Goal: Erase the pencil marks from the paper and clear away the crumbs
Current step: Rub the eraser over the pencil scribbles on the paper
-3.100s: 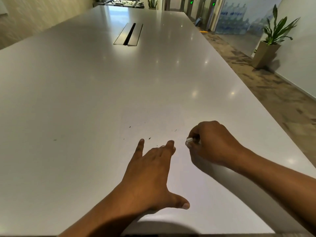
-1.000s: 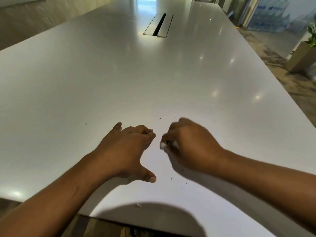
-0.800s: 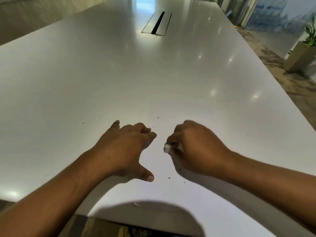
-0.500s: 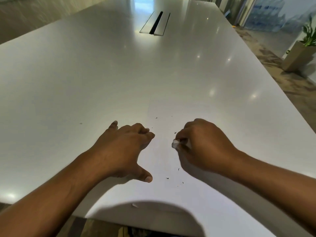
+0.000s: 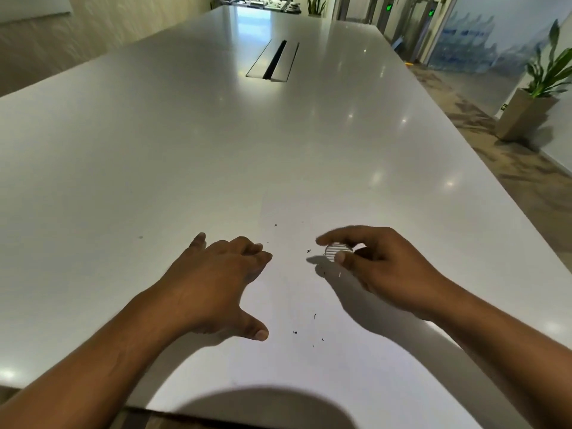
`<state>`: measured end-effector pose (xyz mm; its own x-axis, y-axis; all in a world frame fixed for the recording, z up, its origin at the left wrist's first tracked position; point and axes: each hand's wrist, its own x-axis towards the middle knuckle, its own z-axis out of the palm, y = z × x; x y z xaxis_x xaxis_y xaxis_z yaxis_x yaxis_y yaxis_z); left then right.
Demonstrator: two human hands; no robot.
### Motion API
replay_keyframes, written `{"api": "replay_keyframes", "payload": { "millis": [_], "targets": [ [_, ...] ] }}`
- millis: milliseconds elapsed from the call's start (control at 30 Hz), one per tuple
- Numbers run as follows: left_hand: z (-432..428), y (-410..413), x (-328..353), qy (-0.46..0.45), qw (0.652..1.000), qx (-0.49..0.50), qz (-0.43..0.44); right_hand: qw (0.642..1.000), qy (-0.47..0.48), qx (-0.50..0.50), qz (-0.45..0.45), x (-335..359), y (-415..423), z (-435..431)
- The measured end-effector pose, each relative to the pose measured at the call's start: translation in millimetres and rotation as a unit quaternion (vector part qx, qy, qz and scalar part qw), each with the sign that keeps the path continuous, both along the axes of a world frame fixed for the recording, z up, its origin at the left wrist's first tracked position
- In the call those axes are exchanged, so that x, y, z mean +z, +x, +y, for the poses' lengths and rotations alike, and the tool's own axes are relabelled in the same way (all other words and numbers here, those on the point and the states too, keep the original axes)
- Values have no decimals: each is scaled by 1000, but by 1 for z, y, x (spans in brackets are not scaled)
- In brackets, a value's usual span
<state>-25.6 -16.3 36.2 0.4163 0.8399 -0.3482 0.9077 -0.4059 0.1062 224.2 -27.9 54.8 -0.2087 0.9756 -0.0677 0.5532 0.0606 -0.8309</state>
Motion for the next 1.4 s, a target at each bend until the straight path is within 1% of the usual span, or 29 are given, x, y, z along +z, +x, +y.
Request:
{"api": "replay_keyframes", "payload": {
  "millis": [67, 167, 267, 400, 467, 567, 667, 733, 933, 1000, 1133, 1233, 1267, 1333, 1400],
  "targets": [
    [-1, -1, -1, 0, 1000, 1, -4, 996, -41, -27, 73, -3, 4, -3],
    [-2, -1, -3, 2, 1000, 4, -12, 994, -40, -48, 92, -12, 4, -6],
    [-2, -2, -5, 2, 1000, 5, -17, 997, -20, -51, 60, -17, 3, -4],
    [-2, -2, -5, 4, 1000, 7, -27, 997, -1, -42, -57, -16, -2, 1],
    [-2, -3, -6, 6, 999, 12, -43, 995, 14, -37, -94, -15, -6, 3],
    [-3, -4, -7, 1, 998, 18, -67, 995, 25, -18, -97, -11, -7, 5],
    [-4, -7, -10, 1, 995, 22, -95, 999, -22, -2, -45, -3, -6, 6],
    [-5, -9, -13, 9, 994, 20, -105, 999, -37, -4, -25, -2, -4, 7],
    [-8, -15, -22, 13, 988, 13, -154, 991, 28, -121, -48, -8, 0, 0],
    [-6, -18, -26, 12, 986, 8, -165, 987, 36, -159, -6, -11, 4, -3],
    [-6, -24, -27, 23, 987, -14, -160, 962, 10, -238, 134, -15, 14, -13],
    [-4, -22, -24, 46, 987, -26, -152, 941, -8, -261, 213, -14, 27, -17],
    [-2, -21, -23, 62, 984, -32, -162, 938, -6, -266, 224, -14, 32, -17],
    [-1, -17, -20, 95, 972, -36, -211, 936, 1, -273, 221, -16, 42, -17],
    [-1, -13, -21, 96, 955, -4, -281, 936, 15, -292, 197, -17, 54, -15]
  ]
}}
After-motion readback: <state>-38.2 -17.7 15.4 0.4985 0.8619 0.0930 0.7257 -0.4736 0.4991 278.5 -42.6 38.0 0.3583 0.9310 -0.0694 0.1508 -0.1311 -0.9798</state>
